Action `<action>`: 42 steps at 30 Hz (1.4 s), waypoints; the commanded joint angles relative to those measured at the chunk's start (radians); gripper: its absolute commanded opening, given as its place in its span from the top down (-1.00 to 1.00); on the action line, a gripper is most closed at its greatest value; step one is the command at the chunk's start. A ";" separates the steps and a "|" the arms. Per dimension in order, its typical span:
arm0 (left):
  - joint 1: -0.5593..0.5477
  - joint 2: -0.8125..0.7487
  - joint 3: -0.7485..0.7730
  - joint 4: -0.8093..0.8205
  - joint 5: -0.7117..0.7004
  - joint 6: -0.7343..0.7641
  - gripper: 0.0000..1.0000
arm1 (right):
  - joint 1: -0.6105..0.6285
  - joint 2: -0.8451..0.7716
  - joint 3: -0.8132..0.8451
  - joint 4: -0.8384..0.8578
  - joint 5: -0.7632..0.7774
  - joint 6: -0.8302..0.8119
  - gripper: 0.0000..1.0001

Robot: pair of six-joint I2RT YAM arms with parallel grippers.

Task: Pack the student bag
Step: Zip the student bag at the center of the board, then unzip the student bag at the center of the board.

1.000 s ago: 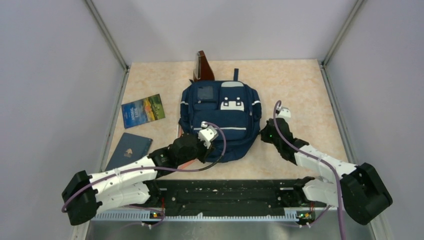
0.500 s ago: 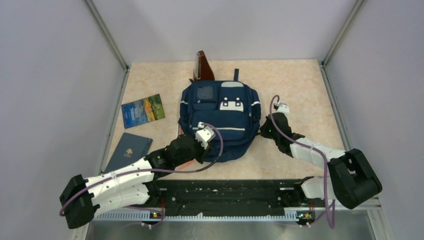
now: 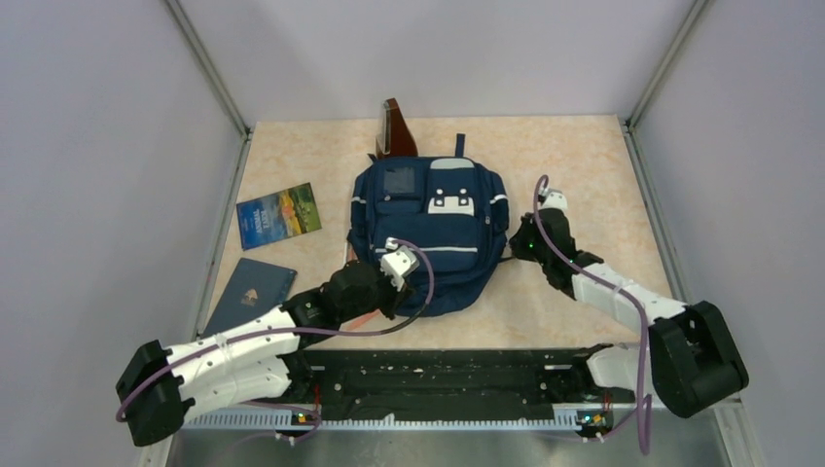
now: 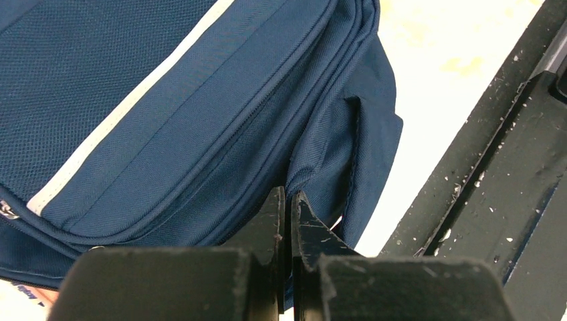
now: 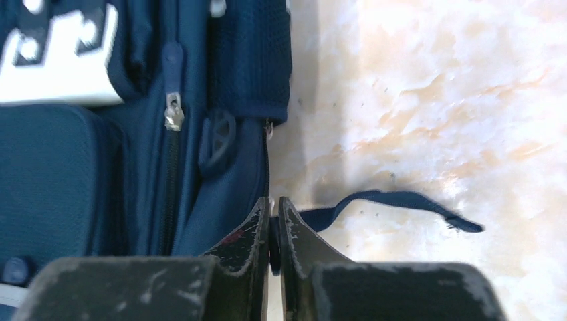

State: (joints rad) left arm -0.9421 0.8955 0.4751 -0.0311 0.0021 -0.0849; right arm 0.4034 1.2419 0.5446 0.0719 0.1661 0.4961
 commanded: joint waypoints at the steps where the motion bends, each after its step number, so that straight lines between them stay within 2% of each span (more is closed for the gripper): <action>1: 0.011 0.032 0.037 -0.012 0.052 -0.034 0.99 | -0.054 -0.134 0.075 -0.067 0.067 -0.055 0.62; 2: 0.011 0.048 0.051 -0.012 0.059 -0.039 0.82 | -0.054 -0.160 0.073 -0.101 0.052 -0.055 0.34; 3: 0.011 0.063 0.068 -0.020 0.074 -0.044 0.73 | -0.054 -0.187 0.074 -0.120 0.032 -0.059 0.13; 5: 0.011 0.087 0.113 -0.044 0.105 -0.046 0.26 | -0.055 -0.227 0.080 -0.152 0.000 -0.068 -0.12; 7: 0.011 0.099 0.156 -0.073 0.122 -0.056 -0.05 | -0.055 -0.252 0.095 -0.183 -0.032 -0.081 -0.25; 9: 0.011 0.099 0.197 -0.105 0.111 -0.079 -0.37 | -0.054 -0.248 0.117 -0.203 -0.055 -0.095 -0.28; 13: 0.025 0.087 0.266 -0.179 0.050 -0.126 -0.68 | -0.055 -0.182 0.156 -0.189 -0.079 -0.115 -0.24; 18: 0.174 0.126 0.359 -0.330 0.209 -0.145 -0.72 | -0.054 -0.027 0.226 -0.147 -0.136 -0.144 -0.15; 21: 0.261 0.152 0.382 -0.346 0.289 -0.176 -0.71 | -0.055 0.084 0.287 -0.140 -0.161 -0.155 -0.07; 27: 0.294 0.161 0.492 -0.482 0.240 -0.137 -0.71 | -0.055 0.252 0.382 -0.131 -0.233 -0.160 0.02; 32: 0.331 0.161 0.542 -0.579 0.108 -0.088 -0.72 | -0.054 0.370 0.457 -0.135 -0.268 -0.173 0.07; 38: 0.361 0.163 0.482 -0.540 0.075 -0.039 -0.72 | -0.053 0.478 0.526 -0.150 -0.277 -0.178 0.11; 42: 0.360 0.188 0.472 -0.541 0.064 -0.022 -0.72 | -0.044 0.494 0.542 -0.161 -0.259 -0.184 0.11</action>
State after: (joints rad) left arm -0.5827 1.0702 0.9569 -0.5808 0.0956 -0.1493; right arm 0.3550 1.7195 1.0332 -0.1074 -0.1040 0.3313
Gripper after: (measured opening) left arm 0.860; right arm 0.446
